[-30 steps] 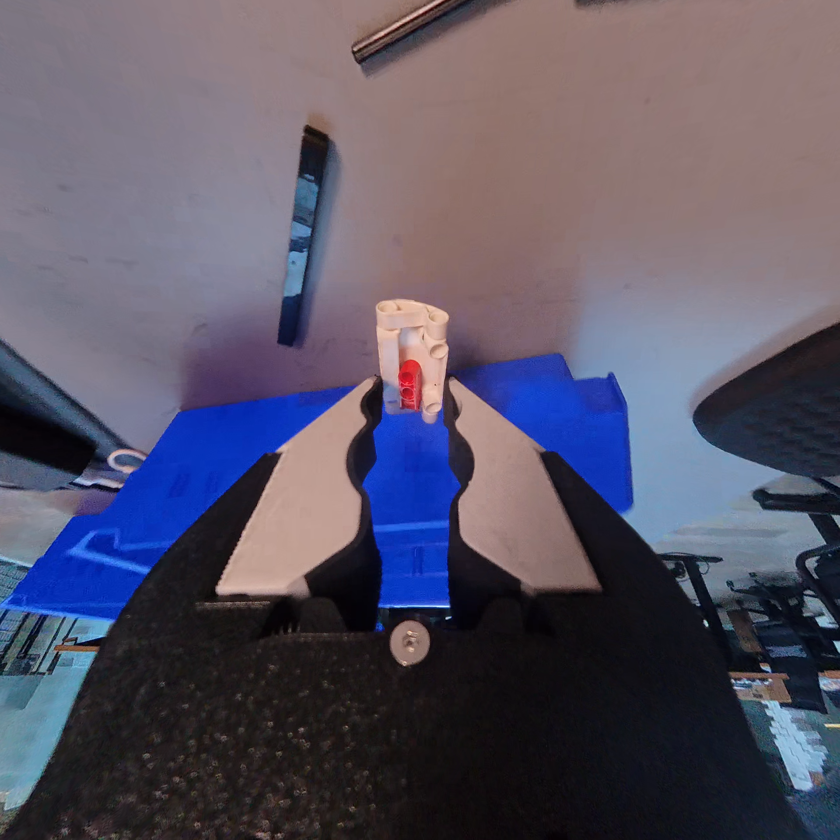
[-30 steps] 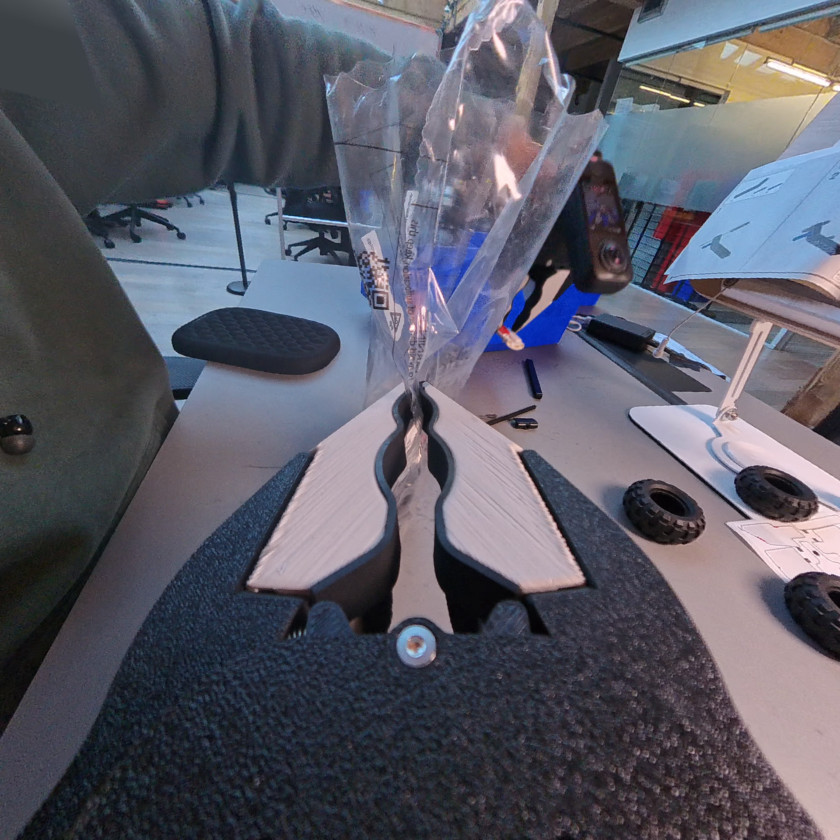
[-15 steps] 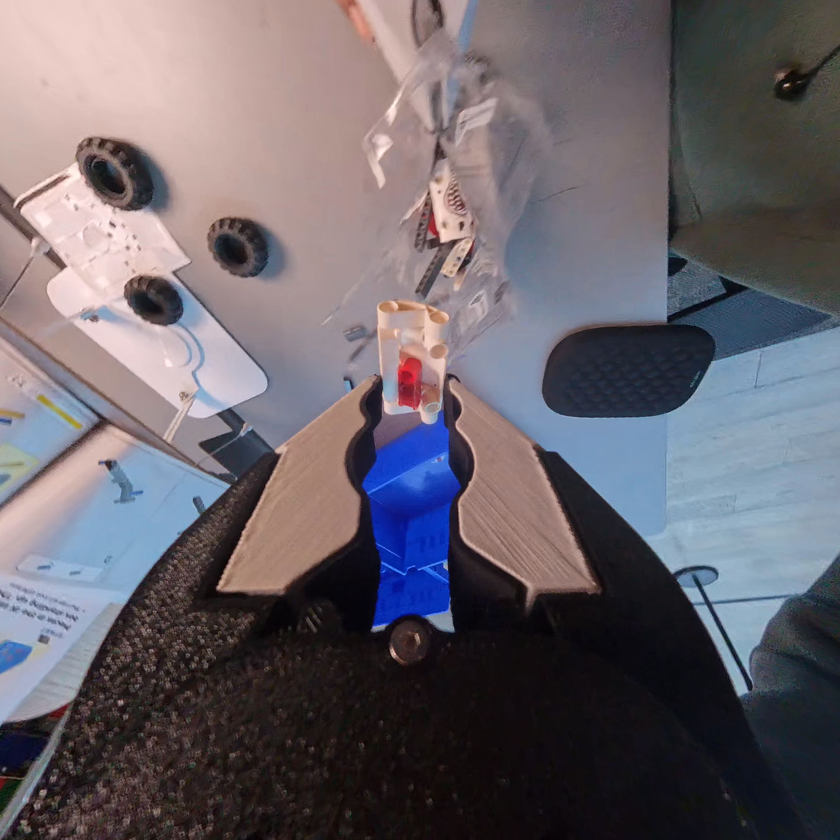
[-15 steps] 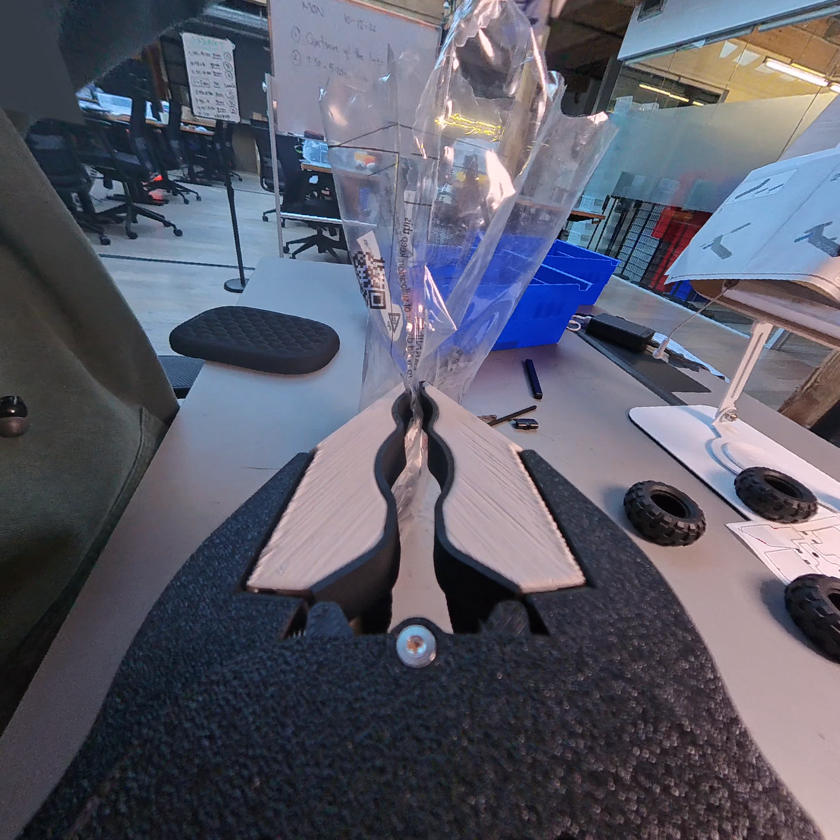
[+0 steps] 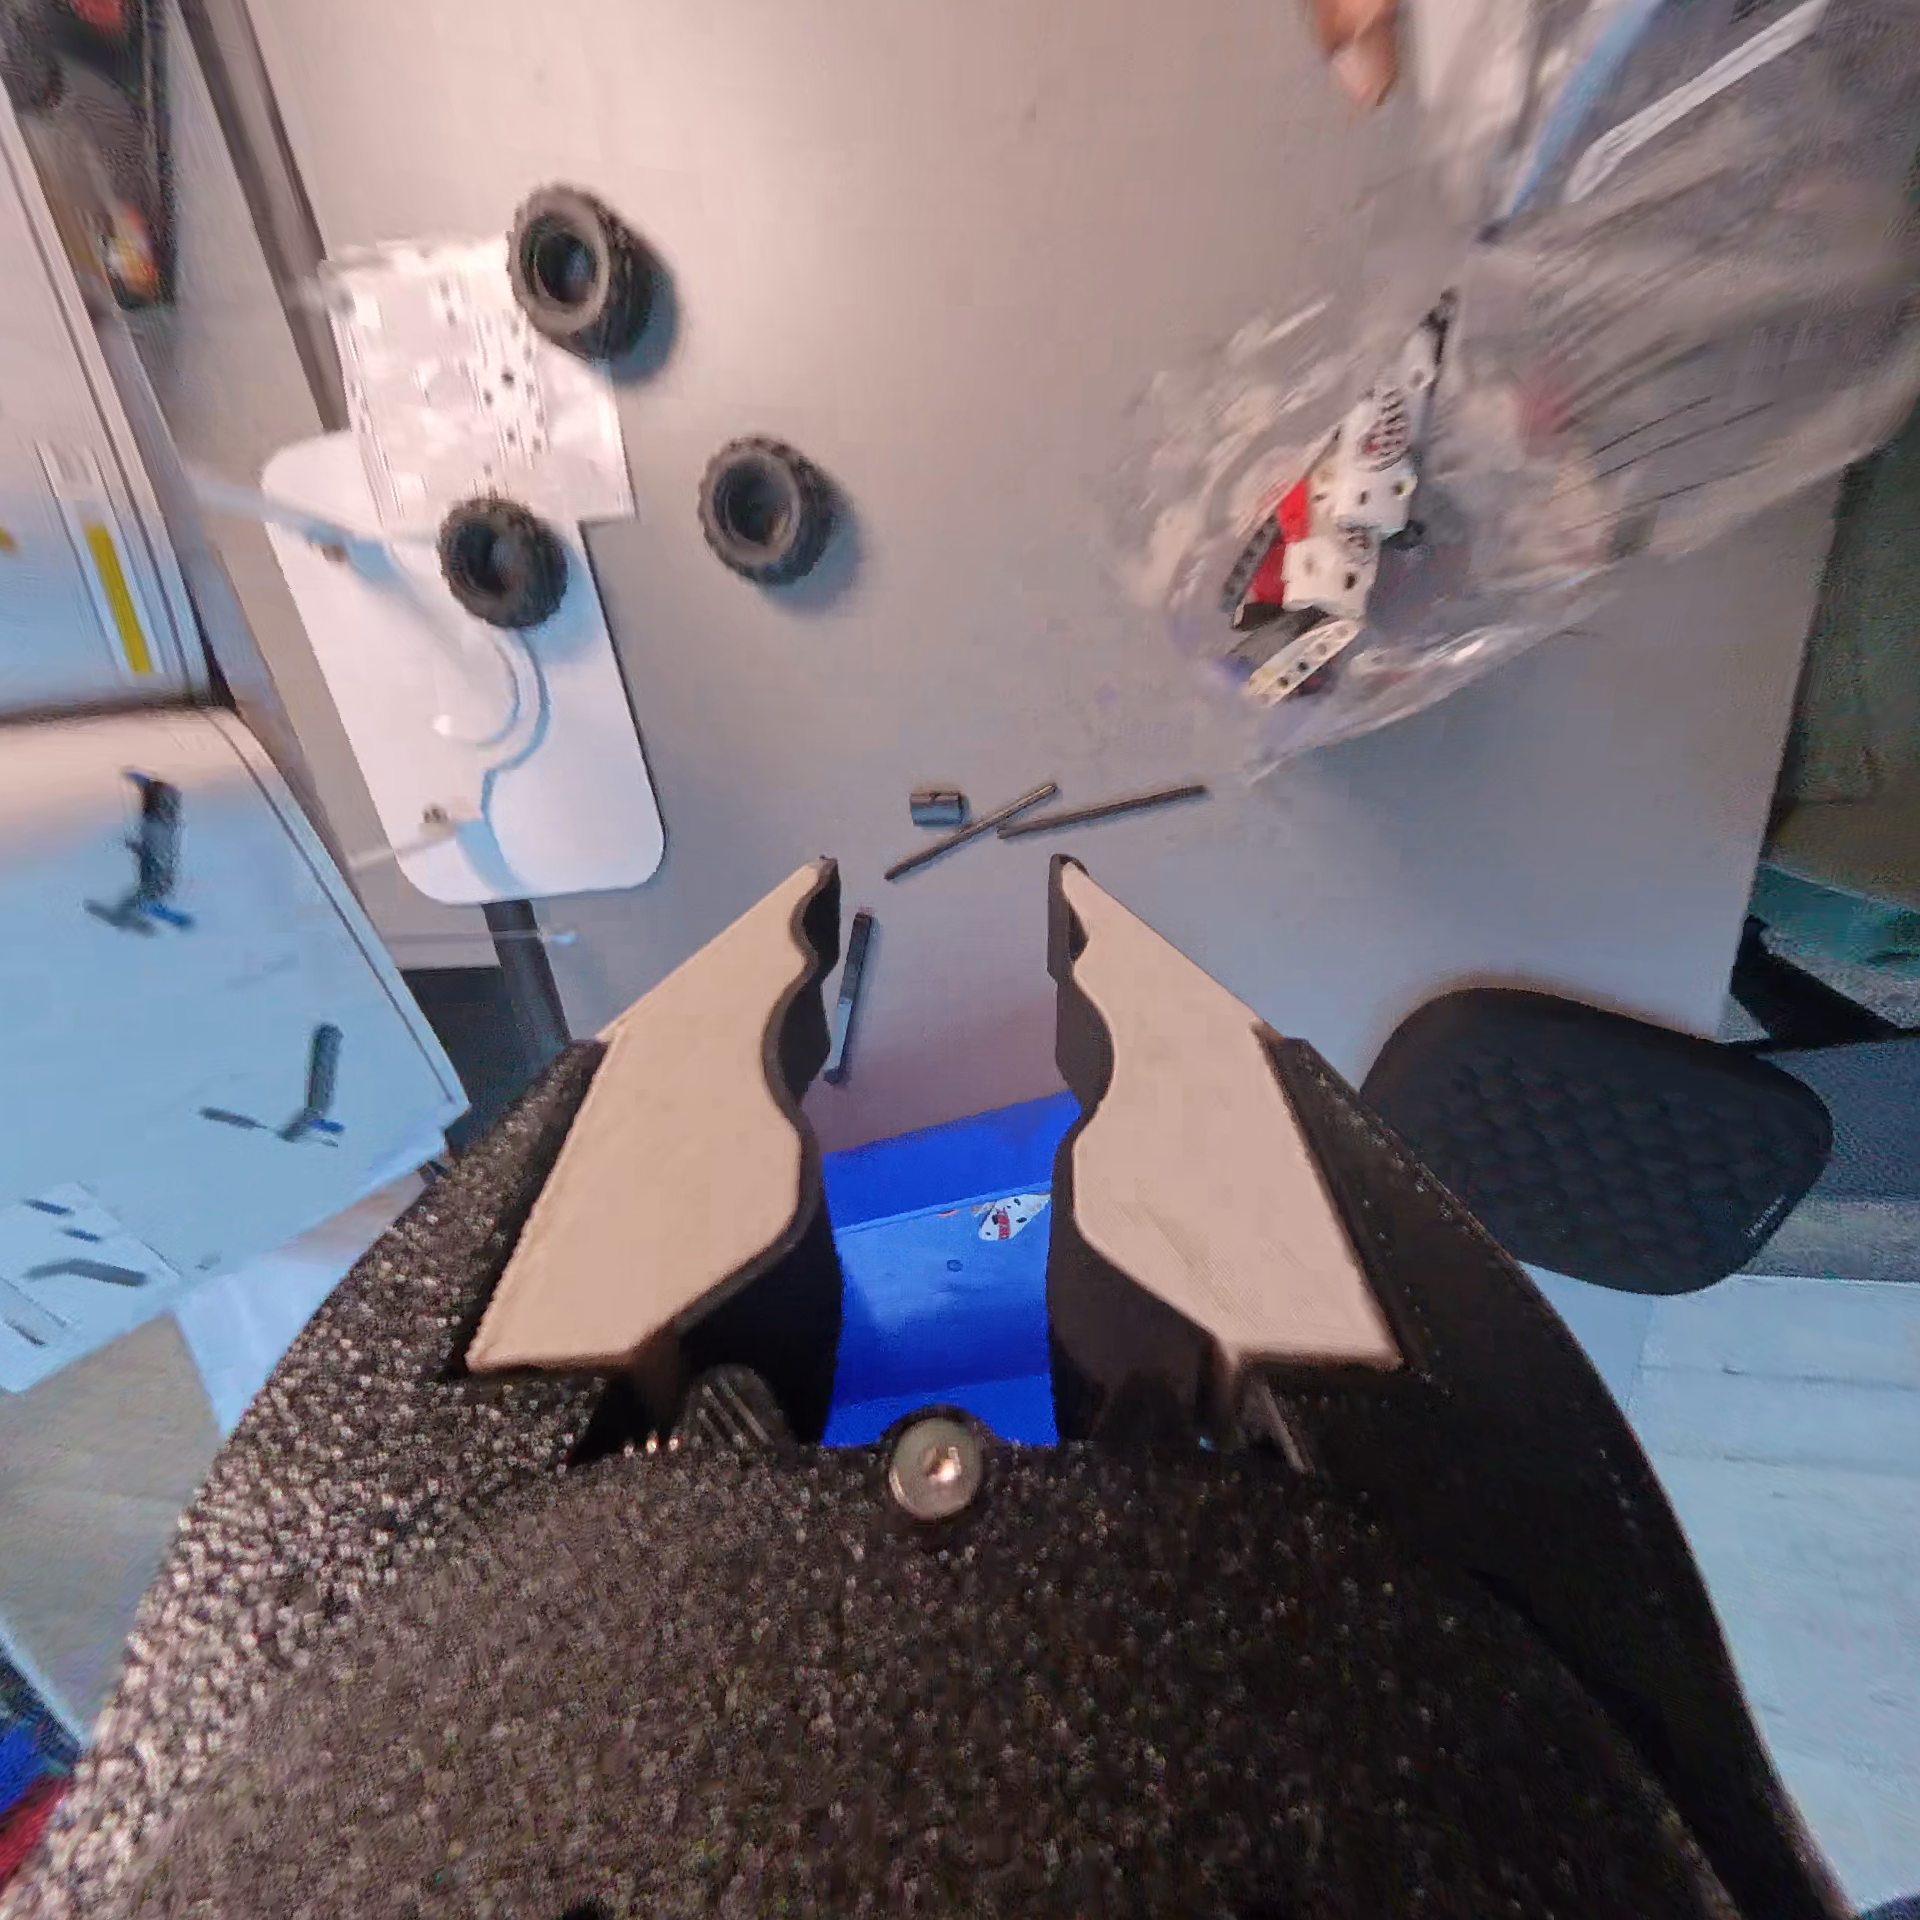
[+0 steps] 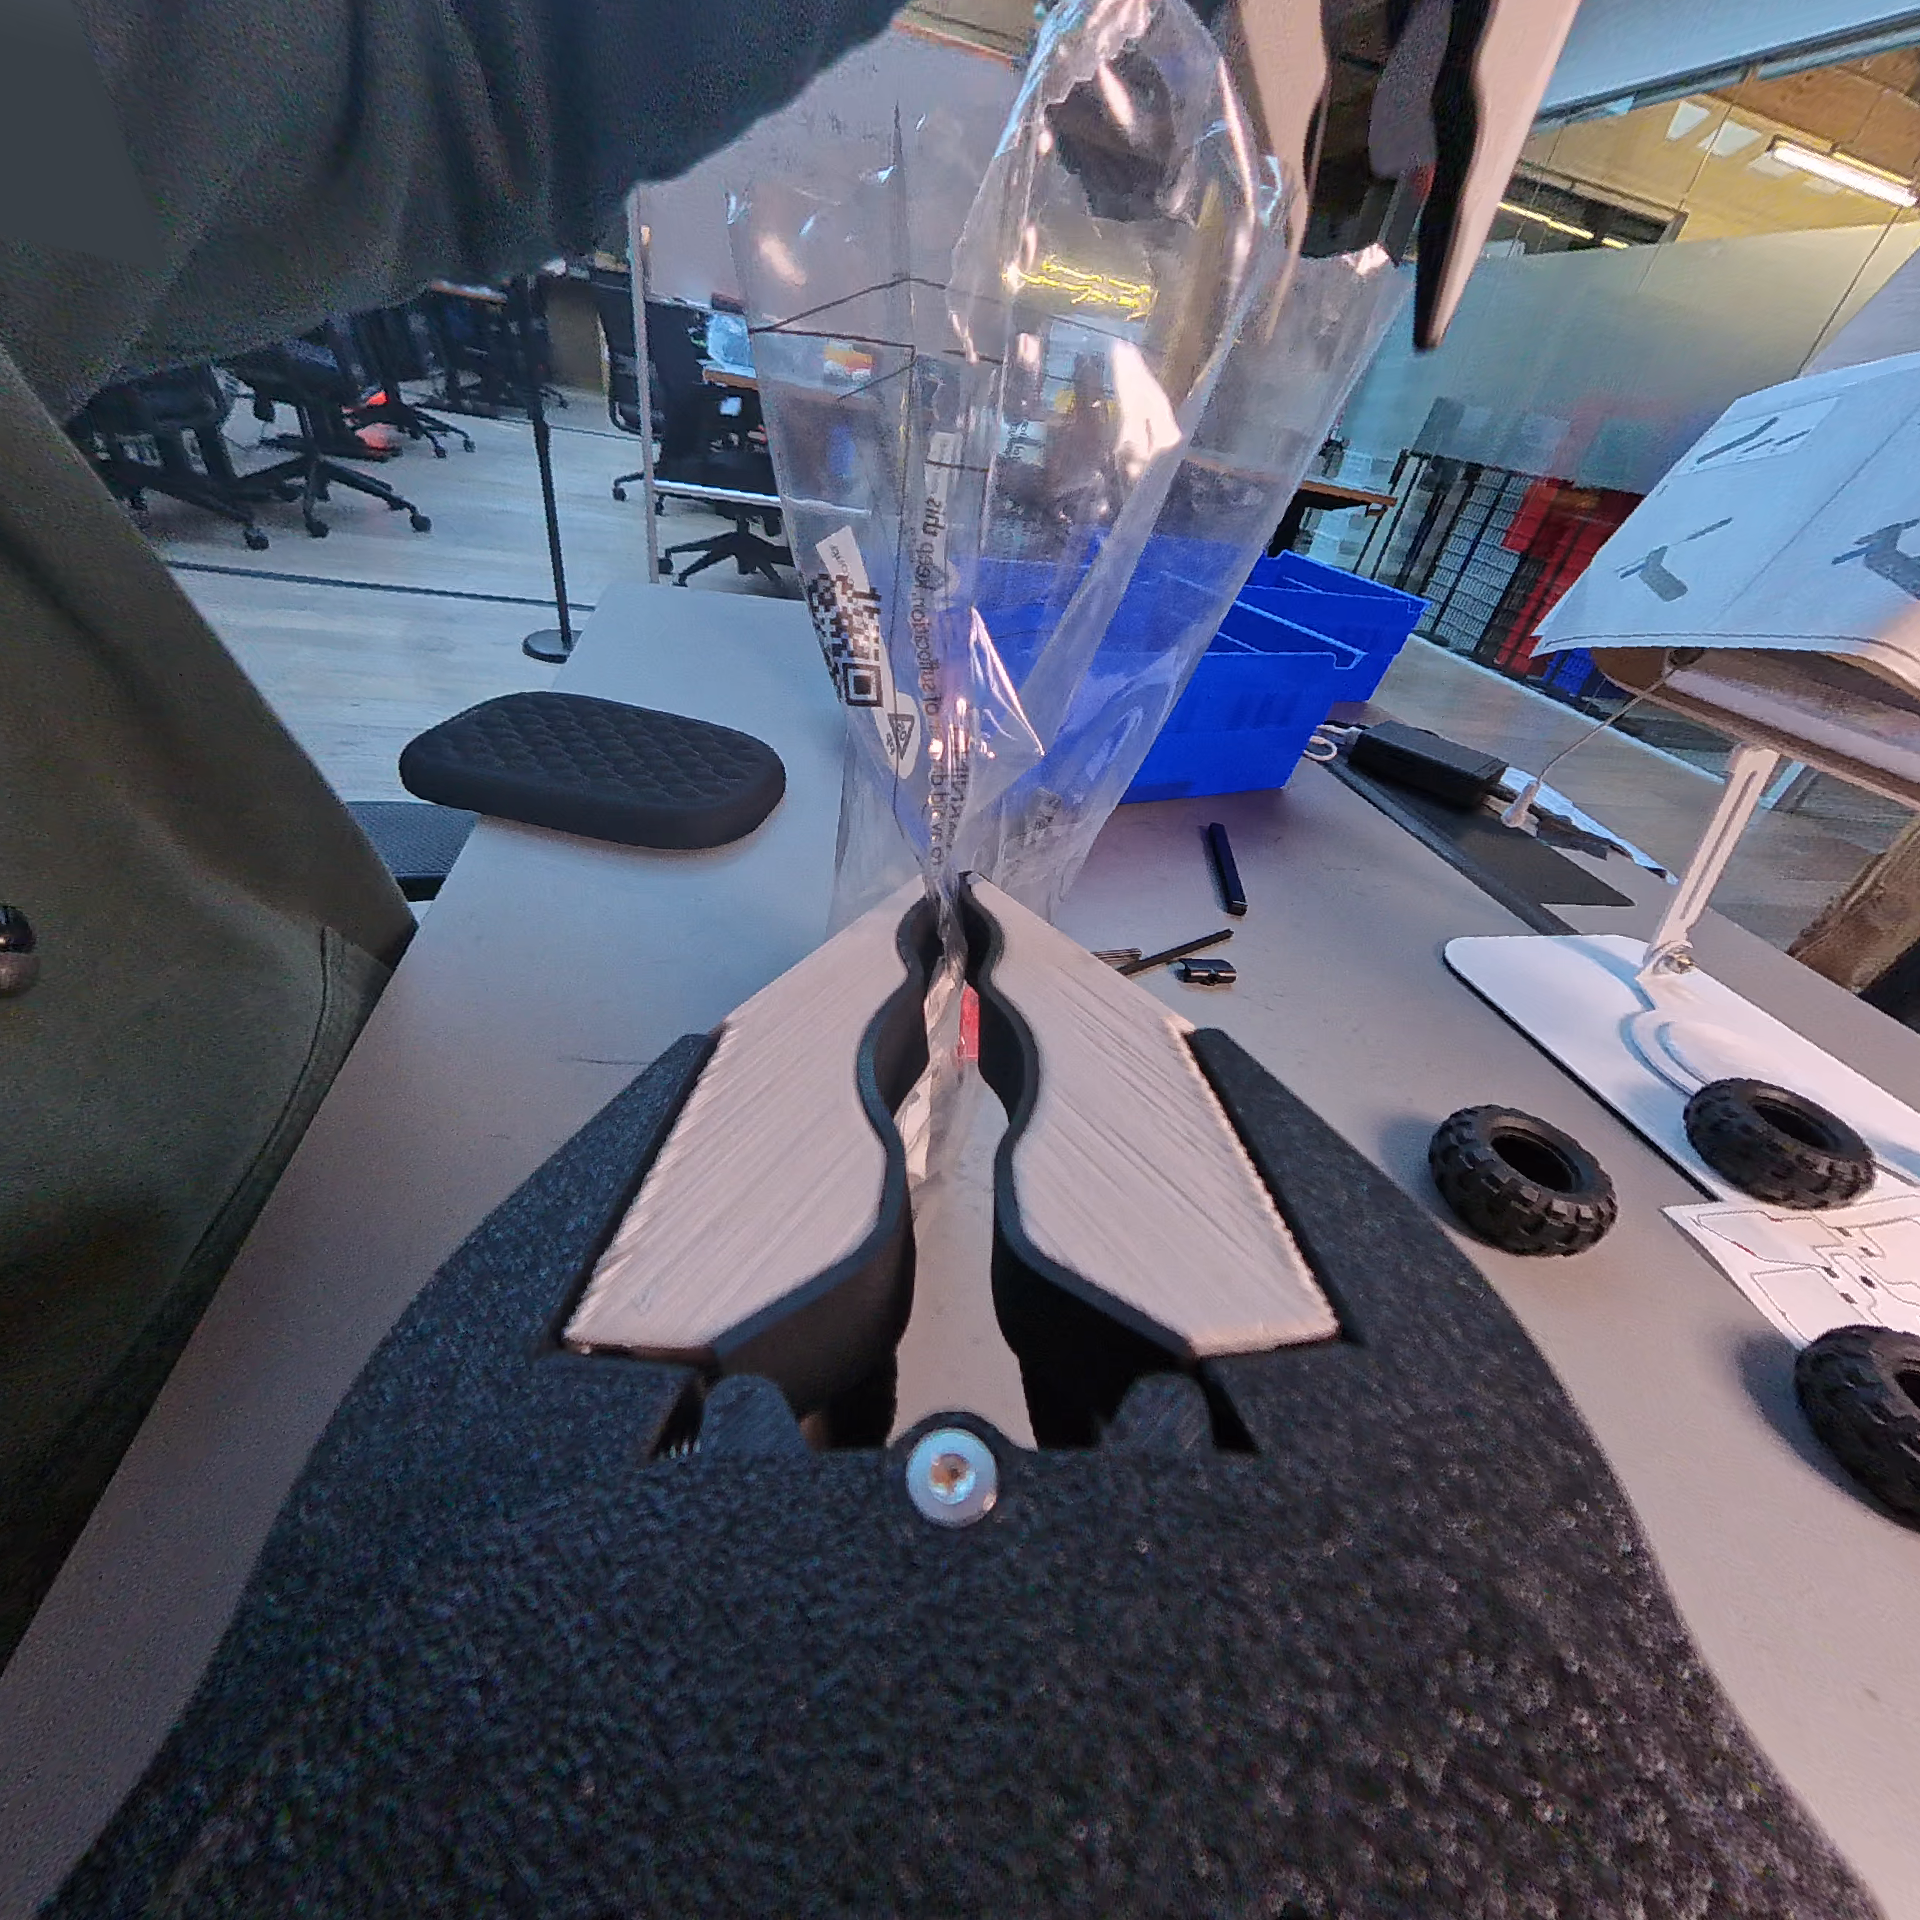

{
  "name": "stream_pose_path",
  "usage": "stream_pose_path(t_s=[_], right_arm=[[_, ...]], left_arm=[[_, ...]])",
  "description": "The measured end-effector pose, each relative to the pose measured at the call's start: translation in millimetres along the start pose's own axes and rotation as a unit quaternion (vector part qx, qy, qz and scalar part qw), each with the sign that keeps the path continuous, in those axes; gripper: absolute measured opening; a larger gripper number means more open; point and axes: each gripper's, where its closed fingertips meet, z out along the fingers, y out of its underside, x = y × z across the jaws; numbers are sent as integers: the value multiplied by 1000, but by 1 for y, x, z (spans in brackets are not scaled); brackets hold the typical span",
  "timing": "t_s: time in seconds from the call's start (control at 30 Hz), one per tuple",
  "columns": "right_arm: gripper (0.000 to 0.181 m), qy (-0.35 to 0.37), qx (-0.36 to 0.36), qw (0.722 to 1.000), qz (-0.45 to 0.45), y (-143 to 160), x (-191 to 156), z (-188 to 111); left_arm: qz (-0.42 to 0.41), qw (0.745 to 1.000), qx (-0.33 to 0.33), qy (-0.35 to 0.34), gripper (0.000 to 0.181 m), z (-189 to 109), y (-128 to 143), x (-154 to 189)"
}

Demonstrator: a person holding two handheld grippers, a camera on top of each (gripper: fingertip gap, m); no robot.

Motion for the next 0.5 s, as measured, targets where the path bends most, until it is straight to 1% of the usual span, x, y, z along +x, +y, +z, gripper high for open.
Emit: stream_pose_path(t_s=[0.07,0.13,0.2,0.27,0.37,0.5], right_arm=[[0,-1,0,1000,-1,0,-1,0],[0,0,-2,1000,-5,0,-1,-1],[0,1,-1,1000,-5,0,-1,-1],[0,1,0,1000,-1,0,0,-1],[0,2,1,1000,5,1,2,-1],[0,5,1,1000,9,2,4,-2]], left_arm=[[-46,999,-15,8,42,34,40,-13],[-79,996,-28,19,43,75,73,-20],[-100,994,-43,26,43,115,99,-27],[-108,992,-63,27,42,147,120,-34],[-105,990,-88,36,39,176,138,-41],[-91,986,-128,48,31,196,154,-49]])
